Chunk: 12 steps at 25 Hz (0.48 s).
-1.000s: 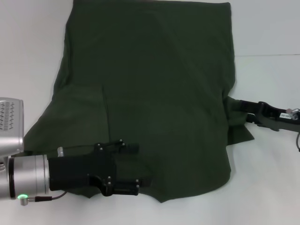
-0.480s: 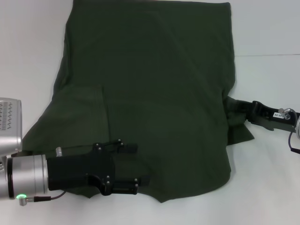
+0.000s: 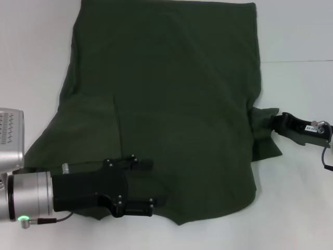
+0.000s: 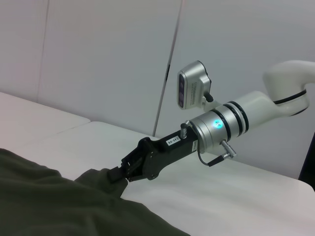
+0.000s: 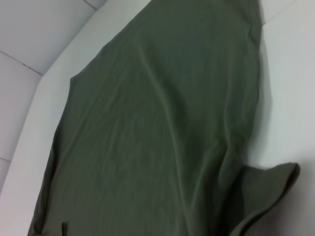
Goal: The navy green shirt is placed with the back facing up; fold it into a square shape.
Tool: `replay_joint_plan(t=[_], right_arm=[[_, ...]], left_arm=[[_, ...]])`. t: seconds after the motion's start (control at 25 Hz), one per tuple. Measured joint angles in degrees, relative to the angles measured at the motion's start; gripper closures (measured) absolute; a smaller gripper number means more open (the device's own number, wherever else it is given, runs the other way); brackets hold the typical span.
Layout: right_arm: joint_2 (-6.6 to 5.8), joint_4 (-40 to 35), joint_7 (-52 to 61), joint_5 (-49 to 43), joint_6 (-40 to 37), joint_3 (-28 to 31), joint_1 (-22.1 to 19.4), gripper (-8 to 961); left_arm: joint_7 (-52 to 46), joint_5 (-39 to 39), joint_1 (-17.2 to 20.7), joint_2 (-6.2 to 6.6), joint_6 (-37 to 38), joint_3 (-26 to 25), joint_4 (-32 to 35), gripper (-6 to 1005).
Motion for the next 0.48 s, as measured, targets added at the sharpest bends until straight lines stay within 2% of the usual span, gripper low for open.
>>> replay_joint_plan(t=[0.24,0.48], right_arm=[[-0.39,-0.6,-0.2,0.1,-0.9,2.1,-1.1,938],[-1.05,-1.7,-1.5,0.1,-3.0,5.8,-3.0,941]], left_arm=[[-0.4,0.0,0.1,0.00,0.1,-0.1,-0.1,82],[-1.0,-0.3,0.1,0.00,0.1,-0.1,-0.1,82]])
